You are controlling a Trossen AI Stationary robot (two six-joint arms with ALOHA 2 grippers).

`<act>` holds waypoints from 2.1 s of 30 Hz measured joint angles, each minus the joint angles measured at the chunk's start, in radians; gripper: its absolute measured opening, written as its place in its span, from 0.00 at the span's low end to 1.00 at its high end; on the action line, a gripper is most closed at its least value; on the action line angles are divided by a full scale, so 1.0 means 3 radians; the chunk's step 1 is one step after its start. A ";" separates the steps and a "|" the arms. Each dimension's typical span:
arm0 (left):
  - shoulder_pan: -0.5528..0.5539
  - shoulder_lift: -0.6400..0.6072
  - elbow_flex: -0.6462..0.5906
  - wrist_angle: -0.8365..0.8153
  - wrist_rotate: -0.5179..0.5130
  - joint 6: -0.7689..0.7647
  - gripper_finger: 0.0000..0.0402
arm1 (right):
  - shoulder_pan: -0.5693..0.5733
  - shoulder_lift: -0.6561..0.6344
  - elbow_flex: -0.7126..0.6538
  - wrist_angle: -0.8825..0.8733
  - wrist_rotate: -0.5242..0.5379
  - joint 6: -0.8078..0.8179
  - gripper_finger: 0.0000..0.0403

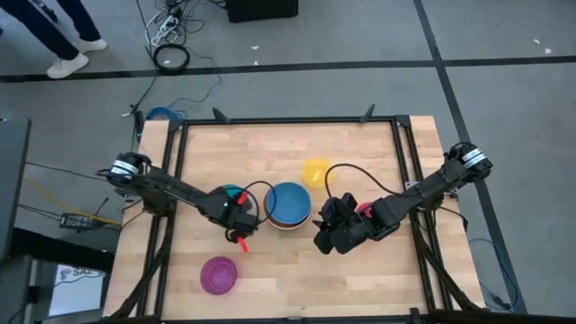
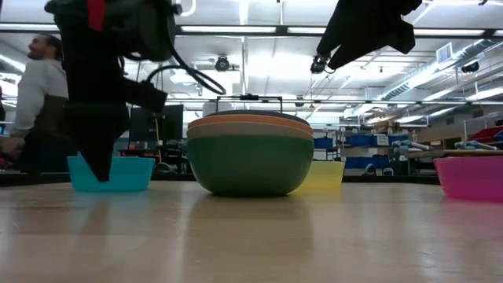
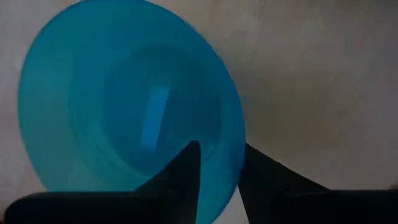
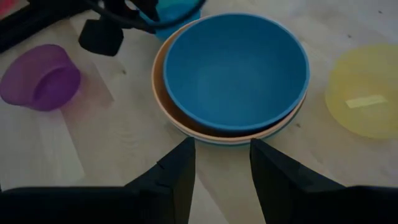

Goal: Nest bowls inside each other
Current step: Stack the light blue bowl on top of the blue bowl

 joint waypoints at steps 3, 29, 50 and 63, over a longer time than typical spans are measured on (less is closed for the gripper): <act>0.0035 0.0093 0.0000 0.0063 0.0015 0.0154 0.19 | 0.0000 0.0001 0.0001 -0.0001 0.0000 -0.0003 0.35; -0.0078 -0.0096 0.1644 0.0142 -0.0388 0.1331 0.01 | -0.0001 0.0001 0.0001 -0.0035 0.0081 -0.0019 0.35; 0.0026 0.0410 0.1672 0.0643 -0.0019 0.1585 0.08 | 0.0032 0.0001 0.0000 -0.0347 0.0027 0.0153 0.35; 0.0050 0.0406 0.1859 0.0577 0.0112 0.1670 0.22 | 0.0033 0.0001 0.0001 -0.0449 0.0025 0.0242 0.35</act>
